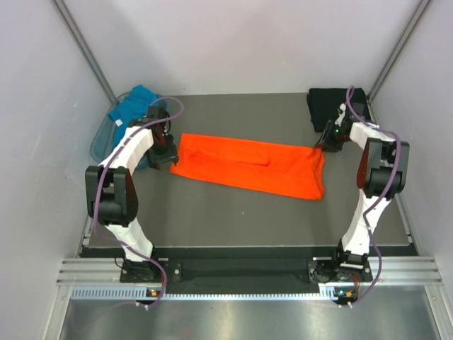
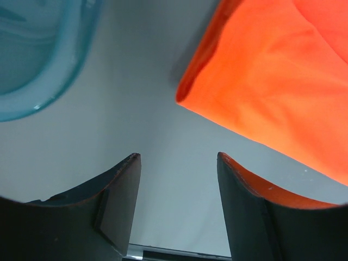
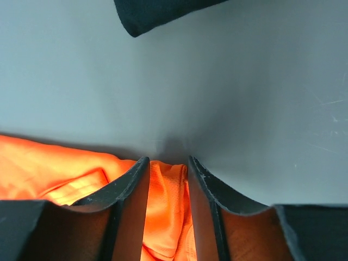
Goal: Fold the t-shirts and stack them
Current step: Fold the tshirt
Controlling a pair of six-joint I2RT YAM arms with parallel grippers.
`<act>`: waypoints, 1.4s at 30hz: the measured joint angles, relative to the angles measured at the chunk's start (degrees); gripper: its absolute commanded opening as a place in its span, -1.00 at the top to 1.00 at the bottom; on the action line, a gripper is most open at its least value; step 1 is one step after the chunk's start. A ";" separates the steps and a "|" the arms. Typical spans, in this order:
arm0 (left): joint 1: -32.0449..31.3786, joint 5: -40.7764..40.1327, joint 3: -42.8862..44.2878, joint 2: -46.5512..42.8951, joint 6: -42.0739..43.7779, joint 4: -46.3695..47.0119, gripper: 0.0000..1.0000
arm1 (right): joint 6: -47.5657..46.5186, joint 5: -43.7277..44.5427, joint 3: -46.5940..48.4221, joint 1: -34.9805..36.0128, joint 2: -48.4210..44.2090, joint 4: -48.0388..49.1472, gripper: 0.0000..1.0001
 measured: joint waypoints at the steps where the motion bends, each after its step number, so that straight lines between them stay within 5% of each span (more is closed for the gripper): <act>1: 0.66 0.20 -0.20 0.00 -0.04 0.20 -0.24 | -0.11 0.22 0.00 0.02 0.00 0.00 0.28; 11: 3.17 5.55 -1.79 4.68 -3.04 3.50 -0.21 | -2.01 1.77 0.31 -0.13 -0.50 -0.92 0.02; 28: 3.06 7.50 -3.30 9.05 -7.30 6.38 -0.05 | -3.98 0.63 -3.37 -1.25 -3.15 -1.64 0.01; 36: 3.06 5.70 -3.78 9.29 -7.48 7.39 0.13 | -3.98 -0.79 -3.89 -1.18 -3.32 -1.49 0.14; 42: 3.06 4.94 -4.26 9.99 -7.26 8.68 0.53 | -4.04 -0.83 -4.09 -0.85 -3.30 -1.90 0.49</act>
